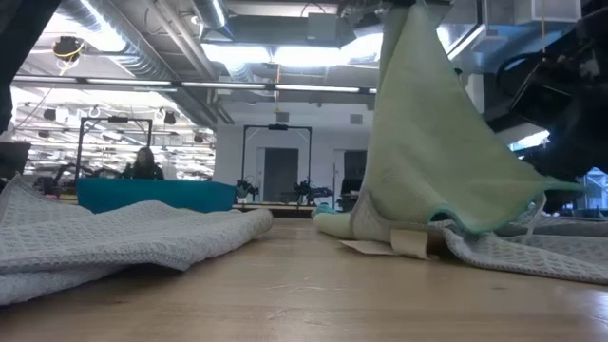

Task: Fold microfiber towels
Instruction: Fold the green towel

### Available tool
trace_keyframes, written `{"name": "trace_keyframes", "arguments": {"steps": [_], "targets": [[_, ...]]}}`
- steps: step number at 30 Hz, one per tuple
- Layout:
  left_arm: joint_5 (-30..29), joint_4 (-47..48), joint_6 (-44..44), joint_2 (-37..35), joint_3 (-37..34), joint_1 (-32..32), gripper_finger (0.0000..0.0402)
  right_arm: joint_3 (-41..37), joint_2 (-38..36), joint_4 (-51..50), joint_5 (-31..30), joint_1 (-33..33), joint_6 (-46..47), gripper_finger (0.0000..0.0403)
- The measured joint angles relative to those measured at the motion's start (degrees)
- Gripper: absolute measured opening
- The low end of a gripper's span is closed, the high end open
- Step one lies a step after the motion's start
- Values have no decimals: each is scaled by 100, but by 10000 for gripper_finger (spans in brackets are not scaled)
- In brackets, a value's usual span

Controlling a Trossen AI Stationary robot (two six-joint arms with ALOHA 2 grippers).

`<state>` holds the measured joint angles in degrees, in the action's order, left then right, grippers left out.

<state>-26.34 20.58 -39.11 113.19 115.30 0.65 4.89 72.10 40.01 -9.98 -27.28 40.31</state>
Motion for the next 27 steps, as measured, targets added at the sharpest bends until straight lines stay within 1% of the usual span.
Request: {"name": "trace_keyframes", "arguments": {"steps": [3, 5, 8, 12, 13, 14, 18, 20, 24, 27], "targets": [[-236, 14, -54, 0, 1, -28, 0, 0, 126, -9, 2, -20, 73, 180], [-299, 34, -59, 0, 1, -31, 0, 0, 157, 0, -1, -20, 81, 160], [-326, 237, -43, -45, 1, -31, 0, 0, 157, 18, -67, -20, -21, 112], [-564, 523, 0, -118, 5, -31, 0, 0, 135, 46, -74, -16, -235, 29], [-574, 554, 40, -135, 5, -33, 0, 0, 126, 53, -76, -16, -319, 16], [-580, 603, 108, -147, 5, -35, 0, 0, 103, 53, -80, -16, -409, 11], [-600, 976, 285, -155, 5, -35, 0, 0, 18, 40, -90, 14, -483, 15], [-690, 1130, 324, -177, 5, -37, 0, 0, -64, 53, -90, 36, -514, 9], [-1255, 1641, 347, -293, -2, -67, 0, 49, -342, 28, -90, 190, -903, 7], [-1651, 1885, 451, -529, -1, -73, 0, 245, -585, -135, -162, 438, -1632, 6]]}}
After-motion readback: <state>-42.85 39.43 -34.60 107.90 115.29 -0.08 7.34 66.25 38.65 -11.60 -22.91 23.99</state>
